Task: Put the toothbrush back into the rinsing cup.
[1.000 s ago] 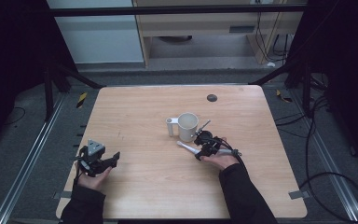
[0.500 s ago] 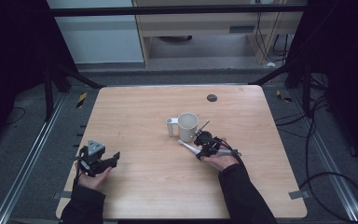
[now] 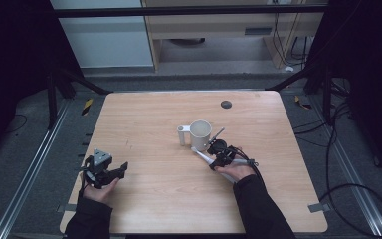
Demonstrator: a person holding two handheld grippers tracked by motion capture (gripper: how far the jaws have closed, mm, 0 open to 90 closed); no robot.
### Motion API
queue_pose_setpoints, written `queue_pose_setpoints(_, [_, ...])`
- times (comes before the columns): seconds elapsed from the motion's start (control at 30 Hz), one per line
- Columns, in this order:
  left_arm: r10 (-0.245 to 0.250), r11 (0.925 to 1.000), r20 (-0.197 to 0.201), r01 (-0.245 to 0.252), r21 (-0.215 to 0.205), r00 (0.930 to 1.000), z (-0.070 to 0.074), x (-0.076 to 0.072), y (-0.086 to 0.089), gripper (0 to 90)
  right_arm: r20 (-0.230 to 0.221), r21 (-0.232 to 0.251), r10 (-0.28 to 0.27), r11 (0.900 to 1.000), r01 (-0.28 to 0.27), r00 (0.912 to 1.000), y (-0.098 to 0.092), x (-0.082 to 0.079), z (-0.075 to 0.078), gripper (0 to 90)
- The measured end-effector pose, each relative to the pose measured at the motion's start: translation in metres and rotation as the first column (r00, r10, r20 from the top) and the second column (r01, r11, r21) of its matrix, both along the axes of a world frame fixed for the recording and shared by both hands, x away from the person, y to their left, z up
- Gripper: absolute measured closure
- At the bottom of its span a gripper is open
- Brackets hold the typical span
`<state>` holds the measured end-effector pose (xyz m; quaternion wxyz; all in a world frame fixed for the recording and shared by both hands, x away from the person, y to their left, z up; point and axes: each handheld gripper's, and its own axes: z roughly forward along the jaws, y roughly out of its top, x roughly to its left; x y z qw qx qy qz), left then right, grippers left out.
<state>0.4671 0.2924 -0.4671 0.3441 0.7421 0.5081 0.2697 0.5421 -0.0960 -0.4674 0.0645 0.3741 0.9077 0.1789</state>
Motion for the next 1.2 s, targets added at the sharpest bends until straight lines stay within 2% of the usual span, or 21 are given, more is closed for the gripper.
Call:
queue_pose_setpoints(0.17, [0.000, 1.0000, 0.000, 0.000, 0.000, 1.0000, 0.000, 0.000, 0.000, 34.7, 0.002, 0.009, -0.006, 1.000, 0.006, 1.0000, -0.001, -0.002, 0.005, 67.4])
queue_pose_setpoints(0.37, [-0.001, 1.0000, 0.000, 0.001, 0.001, 1.0000, 0.000, 0.000, 0.000, 34.7, 0.037, 0.031, -0.010, 0.999, 0.009, 0.9993, -0.004, -0.006, 0.014, 67.5])
queue_pose_setpoints(0.57, [0.000, 1.0000, 0.000, 0.000, 0.001, 1.0000, 0.000, 0.000, 0.000, 34.7, 0.070, 0.075, -0.035, 0.997, 0.030, 0.9969, -0.008, -0.013, 0.028, 67.6])
queue_pose_setpoints(0.73, [0.000, 1.0000, -0.001, 0.000, 0.001, 1.0000, 0.000, 0.000, -0.001, 34.7, 0.104, 0.107, -0.033, 0.994, 0.022, 0.9940, -0.012, -0.018, 0.039, 67.7])
queue_pose_setpoints(1.03, [0.000, 1.0000, 0.001, 0.000, 0.000, 1.0000, 0.000, 0.000, -0.001, 34.7, 0.174, 0.167, -0.044, 0.986, 0.014, 0.9837, -0.018, -0.028, 0.057, 67.6])
queue_pose_setpoints(1.2, [0.001, 1.0000, 0.001, -0.001, -0.001, 1.0000, 0.000, 0.000, -0.001, 34.7, 0.226, 0.227, -0.080, 0.974, 0.027, 0.9710, -0.023, -0.031, 0.067, 67.6])
